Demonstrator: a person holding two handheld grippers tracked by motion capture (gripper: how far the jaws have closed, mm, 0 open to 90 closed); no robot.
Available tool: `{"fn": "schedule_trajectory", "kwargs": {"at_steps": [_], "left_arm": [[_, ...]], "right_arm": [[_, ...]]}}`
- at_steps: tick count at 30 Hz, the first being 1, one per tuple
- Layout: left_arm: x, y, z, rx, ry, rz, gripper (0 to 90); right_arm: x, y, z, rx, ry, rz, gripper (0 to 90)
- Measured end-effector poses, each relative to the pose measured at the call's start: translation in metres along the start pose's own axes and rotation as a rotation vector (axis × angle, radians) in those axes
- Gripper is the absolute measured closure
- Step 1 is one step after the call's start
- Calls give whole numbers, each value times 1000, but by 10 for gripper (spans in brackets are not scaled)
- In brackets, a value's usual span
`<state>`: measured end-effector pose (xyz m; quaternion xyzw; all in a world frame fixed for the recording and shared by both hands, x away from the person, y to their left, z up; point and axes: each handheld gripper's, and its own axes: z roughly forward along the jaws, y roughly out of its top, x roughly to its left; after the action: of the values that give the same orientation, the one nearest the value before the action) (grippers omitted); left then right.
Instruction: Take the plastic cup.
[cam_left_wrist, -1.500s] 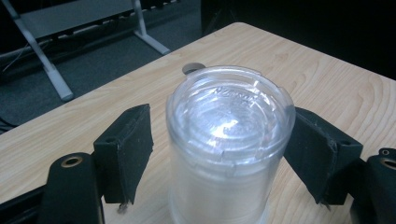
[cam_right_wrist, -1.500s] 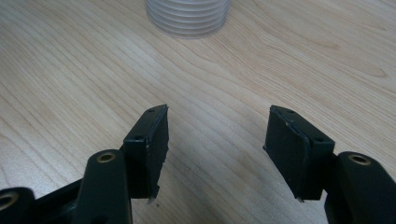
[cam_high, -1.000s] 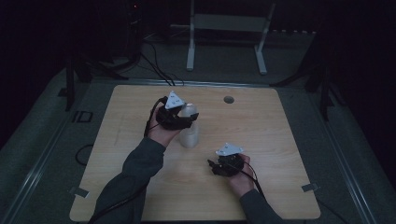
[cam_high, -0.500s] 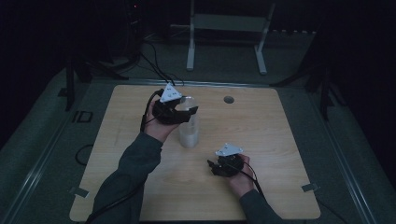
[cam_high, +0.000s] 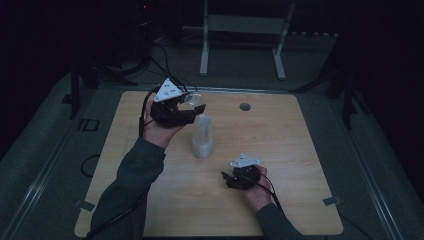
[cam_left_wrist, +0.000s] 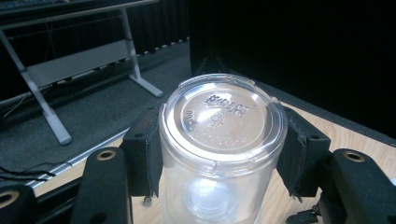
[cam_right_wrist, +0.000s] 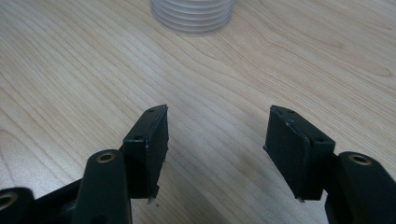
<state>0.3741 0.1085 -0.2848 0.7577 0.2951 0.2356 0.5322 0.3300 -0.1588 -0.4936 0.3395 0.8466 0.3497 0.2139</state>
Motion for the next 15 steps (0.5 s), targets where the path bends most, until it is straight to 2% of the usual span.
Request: {"fn": "schedule_trajectory", "kwargs": {"at_steps": [9, 15], "left_arm": [[1, -4, -25, -31, -9, -1, 408], [7, -19, -41, -61, -12, -37, 409]], "right_arm": [[0, 1, -1, -5, 0, -3, 388], [1, 2, -2, -9, 4, -5, 386]]}}
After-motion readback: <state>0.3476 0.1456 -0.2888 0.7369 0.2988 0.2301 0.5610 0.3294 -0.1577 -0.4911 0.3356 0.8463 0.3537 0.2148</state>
